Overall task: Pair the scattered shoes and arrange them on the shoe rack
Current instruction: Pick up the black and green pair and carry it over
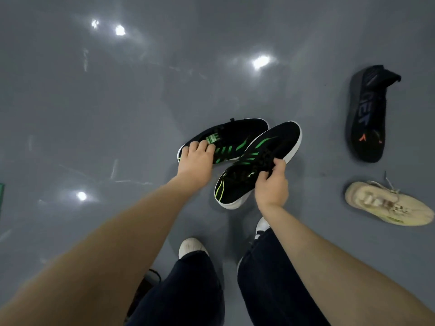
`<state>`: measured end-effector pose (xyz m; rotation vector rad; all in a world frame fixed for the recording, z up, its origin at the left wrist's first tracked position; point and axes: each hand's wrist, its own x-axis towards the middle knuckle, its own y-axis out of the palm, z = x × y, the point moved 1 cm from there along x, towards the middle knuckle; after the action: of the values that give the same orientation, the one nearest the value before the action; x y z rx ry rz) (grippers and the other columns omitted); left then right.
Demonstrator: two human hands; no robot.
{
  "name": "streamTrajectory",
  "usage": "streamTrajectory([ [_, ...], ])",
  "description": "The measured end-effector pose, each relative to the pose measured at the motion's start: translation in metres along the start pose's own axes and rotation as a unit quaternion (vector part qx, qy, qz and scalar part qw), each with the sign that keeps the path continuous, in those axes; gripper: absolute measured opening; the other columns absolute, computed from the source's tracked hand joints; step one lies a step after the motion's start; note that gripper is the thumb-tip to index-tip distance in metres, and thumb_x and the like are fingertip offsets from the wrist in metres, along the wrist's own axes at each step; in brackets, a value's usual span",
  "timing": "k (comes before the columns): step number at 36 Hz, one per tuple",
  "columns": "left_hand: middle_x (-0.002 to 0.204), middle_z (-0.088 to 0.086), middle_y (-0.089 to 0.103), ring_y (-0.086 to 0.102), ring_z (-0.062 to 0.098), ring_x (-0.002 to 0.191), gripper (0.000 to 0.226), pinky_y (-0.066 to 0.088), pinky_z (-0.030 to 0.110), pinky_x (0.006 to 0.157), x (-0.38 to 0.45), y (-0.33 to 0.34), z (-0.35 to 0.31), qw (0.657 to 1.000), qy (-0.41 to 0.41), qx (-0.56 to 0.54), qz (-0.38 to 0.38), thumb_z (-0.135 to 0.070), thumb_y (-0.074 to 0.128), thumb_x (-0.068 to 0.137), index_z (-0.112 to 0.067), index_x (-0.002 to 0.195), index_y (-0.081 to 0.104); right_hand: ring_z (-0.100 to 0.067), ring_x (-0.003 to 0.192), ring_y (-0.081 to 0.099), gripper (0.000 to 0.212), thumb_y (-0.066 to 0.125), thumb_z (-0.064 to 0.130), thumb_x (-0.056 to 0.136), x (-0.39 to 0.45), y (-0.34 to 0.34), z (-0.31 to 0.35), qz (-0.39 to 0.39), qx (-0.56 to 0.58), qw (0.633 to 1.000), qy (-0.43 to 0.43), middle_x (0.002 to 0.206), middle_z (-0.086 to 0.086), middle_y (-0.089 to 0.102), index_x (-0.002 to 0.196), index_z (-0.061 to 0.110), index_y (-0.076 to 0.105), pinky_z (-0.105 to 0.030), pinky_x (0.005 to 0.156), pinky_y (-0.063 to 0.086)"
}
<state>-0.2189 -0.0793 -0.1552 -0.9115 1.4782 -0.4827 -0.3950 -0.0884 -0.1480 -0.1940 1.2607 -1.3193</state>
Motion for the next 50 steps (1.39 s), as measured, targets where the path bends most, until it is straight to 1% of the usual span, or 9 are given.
streamTrajectory([
  [5,0.155,0.011,0.013,0.029,0.03,0.135,0.072,0.03,0.039,0.104,0.025,0.017,0.011,0.996,-0.068,0.036,-0.045,-0.023,0.057,0.091,-0.011,0.148,0.014,-0.025,0.078,0.059,0.037,0.039,0.01,0.093,0.015,0.023,-0.008,-0.019,0.005,1.0,0.007,0.095,-0.004,0.062,0.129,0.019,0.035,-0.036,0.066,0.046],
  [10,0.133,0.01,0.045,0.045,0.031,0.118,0.058,0.04,0.035,0.09,0.051,0.013,0.007,0.997,-0.072,0.017,-0.029,-0.017,0.054,0.093,-0.007,0.142,0.024,-0.024,0.071,0.057,0.036,0.039,0.008,0.093,0.026,0.025,-0.021,-0.037,0.005,0.999,0.022,0.084,-0.007,0.059,0.128,0.017,0.036,-0.032,0.059,0.041],
  [14,0.124,0.009,0.047,0.047,0.029,0.113,0.04,0.04,0.032,0.087,0.061,0.007,0.0,0.997,-0.068,0.039,-0.002,-0.002,0.052,0.086,-0.009,0.124,0.04,-0.028,0.072,0.058,0.037,0.039,0.007,0.093,0.031,0.023,-0.021,-0.036,0.009,0.999,0.029,0.084,-0.008,0.059,0.128,0.017,0.037,-0.035,0.06,0.045],
  [20,0.117,0.007,0.051,0.052,0.028,0.106,0.041,0.039,0.032,0.068,0.03,-0.004,-0.009,0.996,-0.087,0.009,0.001,0.0,0.053,0.085,-0.011,0.121,0.037,-0.027,0.083,0.059,0.037,0.037,0.008,0.093,0.022,0.006,-0.004,-0.002,0.004,1.0,0.021,0.095,-0.009,0.062,0.128,0.021,0.037,-0.036,0.066,0.047],
  [24,0.113,0.006,0.055,0.051,0.027,0.104,0.044,0.039,0.032,0.065,0.001,-0.028,-0.025,0.997,-0.077,0.022,-0.014,0.003,0.05,0.085,-0.012,0.124,0.036,-0.025,0.082,0.058,0.039,0.037,0.006,0.093,0.007,-0.014,0.011,0.008,0.015,1.0,0.01,0.095,-0.008,0.061,0.129,0.02,0.037,-0.031,0.063,0.04],
  [34,0.093,0.006,0.052,0.045,0.023,0.081,0.03,0.031,0.03,0.057,-0.087,-0.151,-0.045,0.988,-0.102,-0.051,-0.102,0.004,0.043,0.085,-0.008,0.112,0.039,-0.02,0.08,0.053,0.047,0.033,0.002,0.094,-0.053,-0.127,0.065,0.013,0.001,0.999,-0.04,0.094,0.002,0.055,0.135,0.023,0.038,-0.029,0.065,0.037],
  [39,0.076,0.003,0.044,0.041,0.023,0.066,0.021,0.018,0.026,0.046,-0.137,-0.217,-0.055,0.978,-0.12,-0.106,-0.131,0.005,0.038,0.084,-0.013,0.092,0.03,-0.024,0.075,0.055,0.052,0.034,-0.003,0.09,-0.092,-0.185,0.095,0.009,-0.01,0.998,-0.058,0.091,-0.003,0.059,0.136,0.021,0.037,-0.031,0.062,0.039],
  [44,0.062,-0.001,0.036,0.039,0.022,0.058,0.02,0.025,0.029,0.049,-0.176,-0.27,-0.076,0.964,-0.13,-0.172,-0.153,0.004,0.037,0.084,-0.012,0.091,0.028,-0.028,0.081,0.058,0.054,0.037,-0.006,0.088,-0.126,-0.243,0.122,0.014,0.002,0.997,-0.076,0.095,-0.009,0.063,0.136,0.018,0.038,-0.034,0.066,0.043],
  [50,0.065,0.001,0.04,0.043,0.025,0.066,0.017,0.031,0.032,0.057,-0.217,-0.332,-0.101,0.955,-0.115,-0.216,-0.168,0.004,0.034,0.086,-0.012,0.091,0.032,-0.026,0.08,0.057,0.056,0.038,-0.008,0.087,-0.159,-0.309,0.145,-0.01,0.003,0.996,-0.09,0.092,-0.014,0.063,0.137,0.017,0.041,-0.03,0.064,0.04],
])
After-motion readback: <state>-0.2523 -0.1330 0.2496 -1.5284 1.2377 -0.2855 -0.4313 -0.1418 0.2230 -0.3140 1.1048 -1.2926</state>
